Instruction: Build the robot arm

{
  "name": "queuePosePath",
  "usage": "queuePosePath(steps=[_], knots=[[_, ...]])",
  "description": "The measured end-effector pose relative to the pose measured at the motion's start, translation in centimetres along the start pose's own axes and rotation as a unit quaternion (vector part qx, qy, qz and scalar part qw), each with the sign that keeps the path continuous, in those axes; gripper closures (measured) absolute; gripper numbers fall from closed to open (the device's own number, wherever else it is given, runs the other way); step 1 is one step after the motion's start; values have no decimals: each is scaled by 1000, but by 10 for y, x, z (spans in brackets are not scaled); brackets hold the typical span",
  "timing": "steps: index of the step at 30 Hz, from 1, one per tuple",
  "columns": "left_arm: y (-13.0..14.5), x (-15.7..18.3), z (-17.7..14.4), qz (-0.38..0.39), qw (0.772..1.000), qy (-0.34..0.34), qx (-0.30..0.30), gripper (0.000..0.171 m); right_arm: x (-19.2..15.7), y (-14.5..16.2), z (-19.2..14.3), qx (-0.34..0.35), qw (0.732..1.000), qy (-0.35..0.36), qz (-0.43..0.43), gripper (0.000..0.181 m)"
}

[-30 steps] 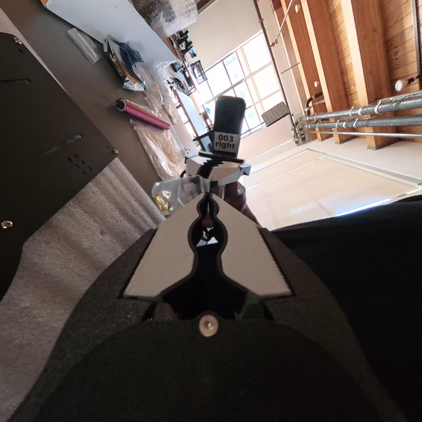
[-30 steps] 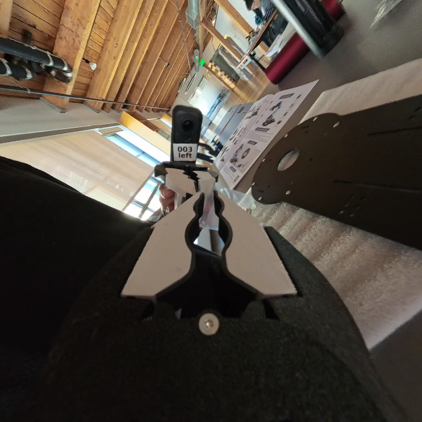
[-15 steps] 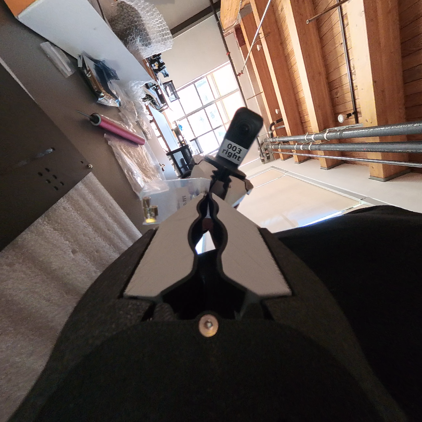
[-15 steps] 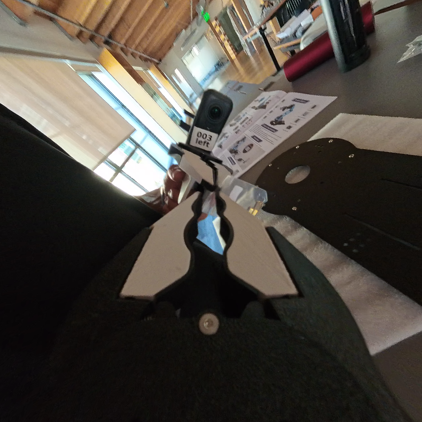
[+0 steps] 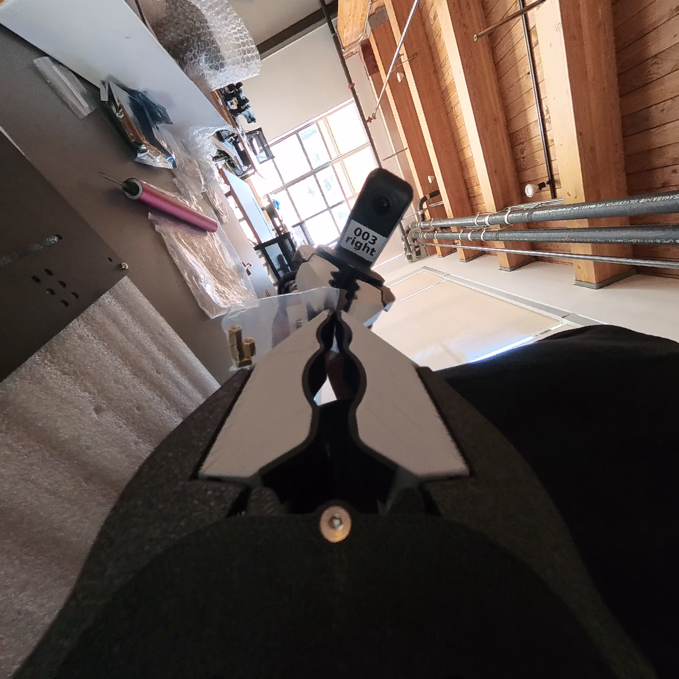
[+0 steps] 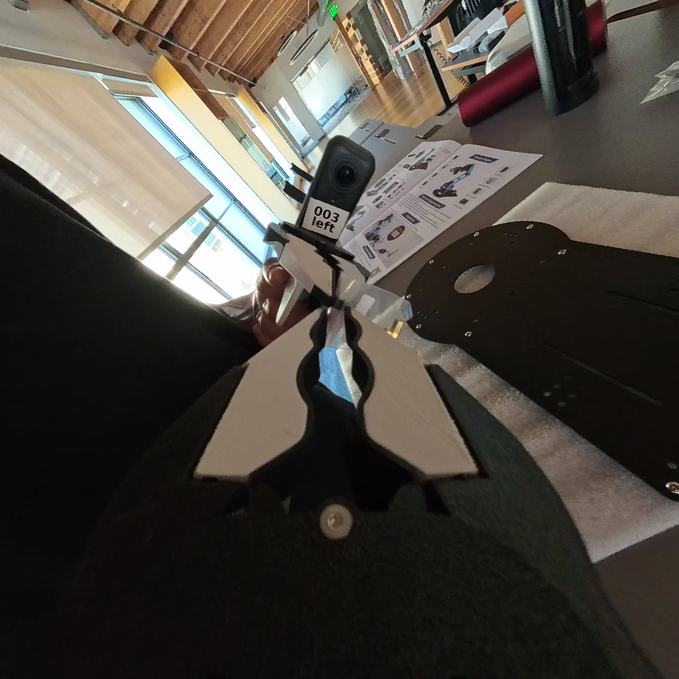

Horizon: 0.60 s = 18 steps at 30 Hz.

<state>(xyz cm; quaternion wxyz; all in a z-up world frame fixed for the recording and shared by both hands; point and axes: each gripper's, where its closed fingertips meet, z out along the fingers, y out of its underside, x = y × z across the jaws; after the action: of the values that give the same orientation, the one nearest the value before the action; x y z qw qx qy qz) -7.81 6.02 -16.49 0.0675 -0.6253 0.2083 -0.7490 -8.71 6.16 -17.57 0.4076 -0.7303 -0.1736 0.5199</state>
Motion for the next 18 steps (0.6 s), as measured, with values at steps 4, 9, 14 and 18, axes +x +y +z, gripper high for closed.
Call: queuePosePath(steps=[4, 9, 14, 18], knots=[[2, 0, -1, 17, 1000, -12, -9, 171, 0, 1, -1, 9, 1000, -15, 13, 177], [5, -3, -3, 46, 998, -33, -22, 171, 0, 3, -2, 21, 999, -32, 34, 181], [6, -4, -5, 70, 996, -49, -31, 171, 1, 1, -3, 34, 997, -42, 50, 181], [7, -4, -6, 73, 996, -50, -31, 171, 1, 0, -3, 42, 996, -48, 60, 181]])
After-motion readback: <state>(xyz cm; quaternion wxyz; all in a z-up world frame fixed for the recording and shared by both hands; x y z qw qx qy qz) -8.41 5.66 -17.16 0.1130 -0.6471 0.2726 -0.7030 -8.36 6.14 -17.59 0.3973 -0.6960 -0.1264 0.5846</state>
